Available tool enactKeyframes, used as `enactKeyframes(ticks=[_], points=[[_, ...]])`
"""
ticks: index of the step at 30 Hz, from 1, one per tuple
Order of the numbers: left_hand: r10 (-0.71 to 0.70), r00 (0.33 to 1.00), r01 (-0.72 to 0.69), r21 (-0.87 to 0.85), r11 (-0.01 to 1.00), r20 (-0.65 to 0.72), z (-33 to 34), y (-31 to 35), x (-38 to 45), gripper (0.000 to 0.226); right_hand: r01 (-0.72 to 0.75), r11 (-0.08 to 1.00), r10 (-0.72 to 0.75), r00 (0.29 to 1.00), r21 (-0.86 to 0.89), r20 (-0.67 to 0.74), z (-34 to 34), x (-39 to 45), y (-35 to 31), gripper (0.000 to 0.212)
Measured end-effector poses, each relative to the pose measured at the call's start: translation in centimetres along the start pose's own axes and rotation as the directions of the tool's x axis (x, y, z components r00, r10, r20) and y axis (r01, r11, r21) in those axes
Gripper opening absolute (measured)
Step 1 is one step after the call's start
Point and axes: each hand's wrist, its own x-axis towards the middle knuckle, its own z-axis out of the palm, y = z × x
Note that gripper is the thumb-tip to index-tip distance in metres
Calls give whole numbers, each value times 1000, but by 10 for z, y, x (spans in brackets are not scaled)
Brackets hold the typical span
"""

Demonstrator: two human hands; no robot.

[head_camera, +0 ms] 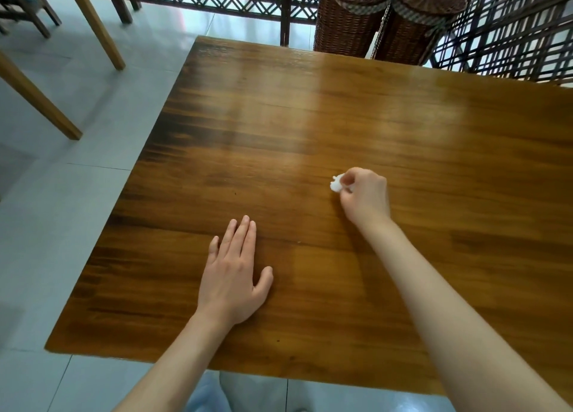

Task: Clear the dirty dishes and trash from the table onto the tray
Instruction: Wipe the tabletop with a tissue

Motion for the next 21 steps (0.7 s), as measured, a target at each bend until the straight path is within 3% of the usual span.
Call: enactKeyframes(ticks=[4, 6, 9, 13, 17, 19, 21], points=[[-6, 1000, 6, -28, 1000, 5, 0, 0, 1, 77, -80, 996, 81, 996, -34, 41, 7, 16, 12, 25], [-8, 1000, 8, -16, 1000, 6, 0, 0, 1, 77, -46, 999, 47, 997, -27, 54, 13, 9, 8, 26], [-16, 1000, 16, -6, 1000, 7, -1, 0, 2, 77, 127, 992, -128, 987, 21, 101, 22, -17, -11, 27], [-18, 1000, 18, -15, 1000, 13, -2, 1, 1, 77, 344, 937, -349, 913, 60, 213, 21, -62, -23, 25], [-20, 1000, 20, -9, 1000, 14, -5, 3, 0, 78, 438, 894, -443, 842, 89, 308, 5, -102, -10, 21], [-22, 1000, 22, -3, 1000, 14, -6, 3, 0, 78, 429, 901, -425, 848, 58, 316, -7, -108, 0, 21], [-21, 1000, 21, -7, 1000, 6, -6, 3, 0, 78, 350, 936, -348, 918, 21, 190, -19, -94, 18, 24]])
